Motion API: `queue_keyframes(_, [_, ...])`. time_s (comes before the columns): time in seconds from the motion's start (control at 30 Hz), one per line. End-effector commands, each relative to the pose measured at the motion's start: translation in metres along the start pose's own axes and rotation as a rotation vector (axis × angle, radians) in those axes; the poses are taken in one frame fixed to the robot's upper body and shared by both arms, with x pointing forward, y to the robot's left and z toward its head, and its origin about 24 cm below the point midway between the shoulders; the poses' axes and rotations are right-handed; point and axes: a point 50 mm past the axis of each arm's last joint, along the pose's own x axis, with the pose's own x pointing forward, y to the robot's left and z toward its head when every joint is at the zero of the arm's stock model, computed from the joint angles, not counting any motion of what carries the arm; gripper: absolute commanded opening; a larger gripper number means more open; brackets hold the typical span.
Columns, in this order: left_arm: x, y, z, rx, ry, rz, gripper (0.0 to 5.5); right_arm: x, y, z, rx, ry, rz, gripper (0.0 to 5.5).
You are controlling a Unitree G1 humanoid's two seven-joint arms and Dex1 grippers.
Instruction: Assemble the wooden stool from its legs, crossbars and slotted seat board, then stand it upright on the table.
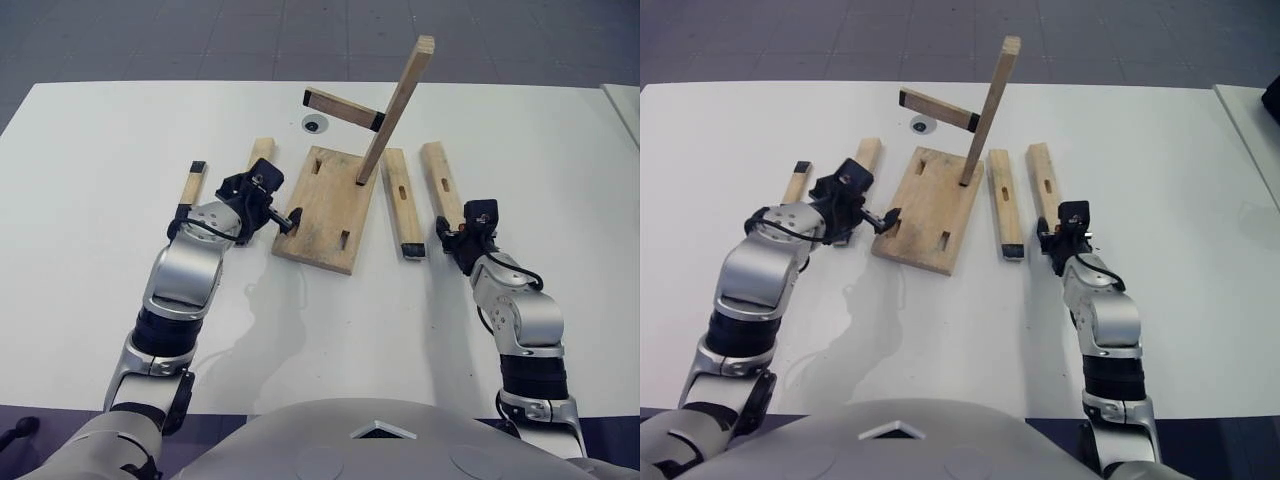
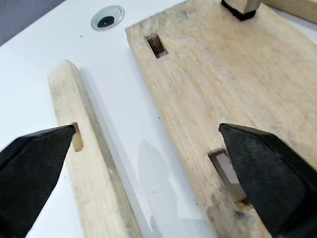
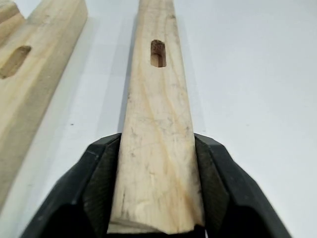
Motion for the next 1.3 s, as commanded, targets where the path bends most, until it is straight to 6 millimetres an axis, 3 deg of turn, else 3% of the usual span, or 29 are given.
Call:
queue_keyframes(0.03, [0.001,0.016,-0.017,0.120,0.042,0.062,5.40,-0.007,-0.012,0.042,0.038,-0.248,0.006,2.10])
queue_keyframes(0.23, [0.008,0.004,-0.054,0.218,0.087,-0.049,5.40,-0.033,-0.013,0.113,0.103,-0.577,0.118,2.10])
queue_keyframes(0.47, [0.000,-0.018,-0.044,0.224,-0.056,-0.272,5.40,-0.050,0.008,0.163,0.142,-0.734,0.377,2.10])
queue_keyframes(0.77, [0.022,-0.067,-0.016,0.214,-0.219,-0.425,5.40,-0.038,0.018,0.164,0.234,-0.660,0.751,2.10])
queue_keyframes(0.87, [0.024,-0.076,-0.016,0.201,-0.227,-0.445,5.40,-0.037,0.020,0.166,0.230,-0.650,0.829,2.10])
queue_keyframes(0.97, [0.015,-0.061,-0.019,0.136,-0.235,-0.421,5.40,-0.041,0.021,0.168,0.261,-0.646,0.933,2.10])
queue_keyframes(1.07, [-0.004,-0.033,-0.010,-0.076,-0.313,-0.446,5.40,-0.050,0.020,0.166,0.286,-0.596,1.093,2.10])
queue_keyframes(1.17, [-0.029,-0.013,0.012,-0.380,-0.475,-0.622,5.40,-0.060,0.018,0.159,0.317,-0.512,1.275,2.10])
queue_keyframes(1.3, [-0.048,-0.004,0.033,-0.595,-0.598,-0.828,5.20,-0.065,0.017,0.146,0.354,-0.411,1.437,2.10])
